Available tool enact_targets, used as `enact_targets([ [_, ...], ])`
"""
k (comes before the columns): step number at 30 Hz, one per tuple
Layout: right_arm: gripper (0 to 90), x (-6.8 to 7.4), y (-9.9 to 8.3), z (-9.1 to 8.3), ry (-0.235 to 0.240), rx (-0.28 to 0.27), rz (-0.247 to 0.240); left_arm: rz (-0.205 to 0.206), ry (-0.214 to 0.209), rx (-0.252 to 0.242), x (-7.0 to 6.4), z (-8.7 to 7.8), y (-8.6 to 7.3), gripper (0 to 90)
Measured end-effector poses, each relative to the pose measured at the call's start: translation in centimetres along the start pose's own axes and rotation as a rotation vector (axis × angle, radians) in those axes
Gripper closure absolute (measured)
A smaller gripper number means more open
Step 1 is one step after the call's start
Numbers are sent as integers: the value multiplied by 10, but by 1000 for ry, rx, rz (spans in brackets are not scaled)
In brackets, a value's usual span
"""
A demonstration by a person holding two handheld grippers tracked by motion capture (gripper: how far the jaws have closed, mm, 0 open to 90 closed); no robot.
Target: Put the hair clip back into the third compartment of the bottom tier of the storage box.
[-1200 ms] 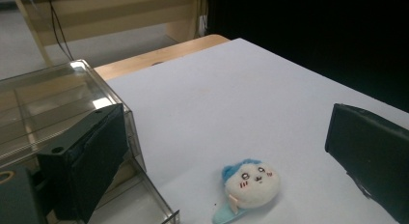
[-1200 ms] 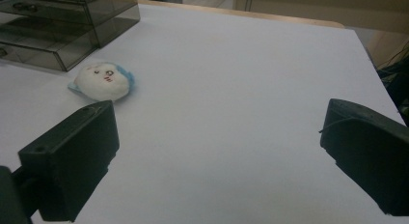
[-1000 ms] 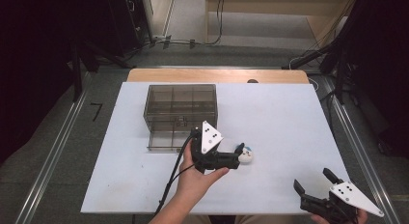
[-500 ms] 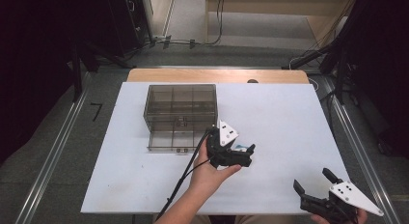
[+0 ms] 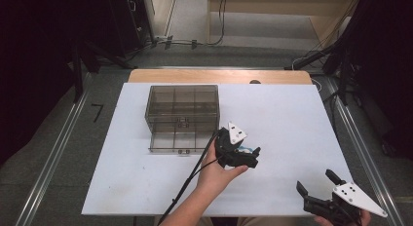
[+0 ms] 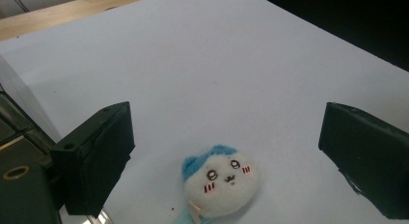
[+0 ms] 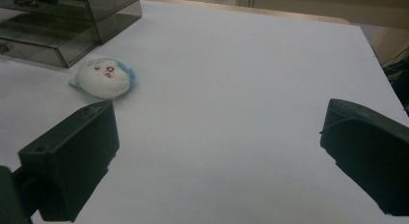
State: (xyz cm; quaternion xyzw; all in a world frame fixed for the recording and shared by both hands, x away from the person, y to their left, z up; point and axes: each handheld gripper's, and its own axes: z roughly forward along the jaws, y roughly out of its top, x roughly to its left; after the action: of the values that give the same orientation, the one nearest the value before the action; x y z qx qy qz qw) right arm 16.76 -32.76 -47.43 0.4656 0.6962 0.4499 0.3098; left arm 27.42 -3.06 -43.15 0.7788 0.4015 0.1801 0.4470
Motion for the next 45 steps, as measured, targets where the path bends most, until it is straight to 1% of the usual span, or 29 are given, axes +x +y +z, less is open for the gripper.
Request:
enact_targets([
  [3, 0, 0, 0, 0, 0, 0, -1, -5, -1, 18, -1, 5, -1, 51],
  [7, 0, 0, 0, 0, 1, 1, 1, 3, 5, 38, -2, 11, -2, 51],
  [8, 0, 0, 0, 0, 2, 1, 0, -5, 4, 35, -3, 13, -2, 52],
  [11, 0, 0, 0, 0, 4, 3, -3, -7, 4, 47, -4, 16, -3, 55],
  [14, 0, 0, 0, 1, 5, 3, -4, -8, 2, 69, -4, 20, -3, 56],
  [16, 0, 0, 0, 1, 5, 4, -4, -2, 5, 86, -3, 22, -4, 56],
  [22, 0, 0, 0, 1, 6, 4, -3, -3, 11, 111, -3, 26, -5, 67],
  [24, 0, 0, 0, 1, 7, 7, -1, -12, 6, 118, -3, 28, -6, 68],
  [27, 0, 0, -1, 2, 9, 8, -6, -20, -1, 146, -2, 31, -6, 76],
  [28, 0, 1, -1, 2, 9, 7, -6, -17, 2, 156, -2, 31, -7, 76],
  [29, 0, 1, -1, 2, 10, 7, -7, -24, -1, 157, -2, 32, -7, 77],
  [30, 0, 1, -1, 2, 10, 7, -6, -18, 1, 167, -1, 33, -7, 76],
  [32, 0, 0, -1, 2, 10, 7, -7, -30, 5, 175, -1, 34, -7, 77],
  [35, 0, 0, -1, 2, 9, 9, -5, -32, 10, 196, 1, 36, -8, 89],
  [38, 0, 0, -1, 2, 5, 13, 2, -53, 5, 219, 3, 39, -9, 89],
  [41, 0, 0, -1, 2, 9, 11, 1, -75, -14, 237, 4, 42, -10, 89],
  [43, 0, 0, -1, 2, 10, 12, 1, -72, -18, 251, 5, 44, -10, 90],
  [45, 0, 0, -1, 2, 11, 12, -2, -71, -12, 258, 5, 45, -11, 99],
])
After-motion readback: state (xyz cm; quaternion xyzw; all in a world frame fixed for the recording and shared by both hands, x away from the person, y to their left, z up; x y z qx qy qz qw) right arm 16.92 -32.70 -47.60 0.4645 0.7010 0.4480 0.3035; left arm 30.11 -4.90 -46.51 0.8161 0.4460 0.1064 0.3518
